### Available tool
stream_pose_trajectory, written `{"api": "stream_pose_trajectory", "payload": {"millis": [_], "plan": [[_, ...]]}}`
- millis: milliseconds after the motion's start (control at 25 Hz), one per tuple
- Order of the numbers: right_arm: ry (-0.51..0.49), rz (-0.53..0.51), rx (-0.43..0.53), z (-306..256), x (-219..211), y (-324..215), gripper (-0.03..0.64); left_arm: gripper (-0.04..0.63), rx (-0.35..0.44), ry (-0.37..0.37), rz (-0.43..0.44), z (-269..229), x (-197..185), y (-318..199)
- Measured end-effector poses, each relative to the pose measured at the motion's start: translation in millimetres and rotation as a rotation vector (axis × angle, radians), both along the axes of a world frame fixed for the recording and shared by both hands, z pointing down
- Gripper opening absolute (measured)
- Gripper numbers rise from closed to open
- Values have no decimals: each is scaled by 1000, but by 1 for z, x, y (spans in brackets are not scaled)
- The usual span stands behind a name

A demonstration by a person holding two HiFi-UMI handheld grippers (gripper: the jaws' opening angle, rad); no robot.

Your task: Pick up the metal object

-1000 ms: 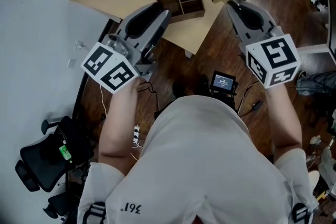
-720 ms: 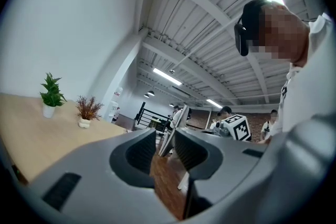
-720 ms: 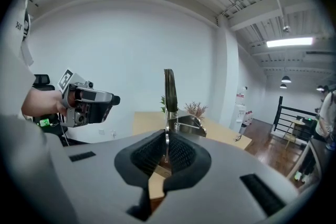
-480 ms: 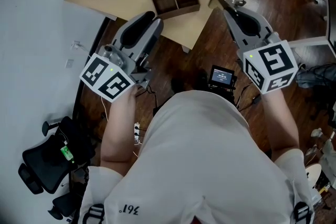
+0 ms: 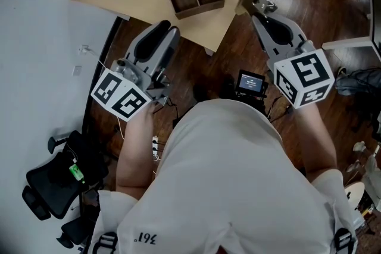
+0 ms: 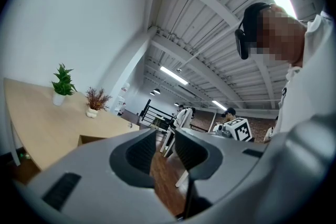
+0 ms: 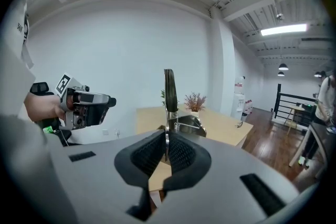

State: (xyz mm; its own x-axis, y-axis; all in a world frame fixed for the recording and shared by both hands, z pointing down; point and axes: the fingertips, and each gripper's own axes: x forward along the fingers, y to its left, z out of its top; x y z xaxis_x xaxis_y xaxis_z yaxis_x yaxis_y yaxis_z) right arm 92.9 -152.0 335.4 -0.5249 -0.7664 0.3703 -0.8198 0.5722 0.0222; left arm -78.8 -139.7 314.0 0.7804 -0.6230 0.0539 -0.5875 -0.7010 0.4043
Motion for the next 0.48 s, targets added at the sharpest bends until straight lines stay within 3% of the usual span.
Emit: {"api": "stream_pose_trajectory", "payload": {"millis": [480], "plan": [[-6, 31, -42, 19, 6, 10, 5, 91, -49, 11, -27, 19, -11, 16]]}}
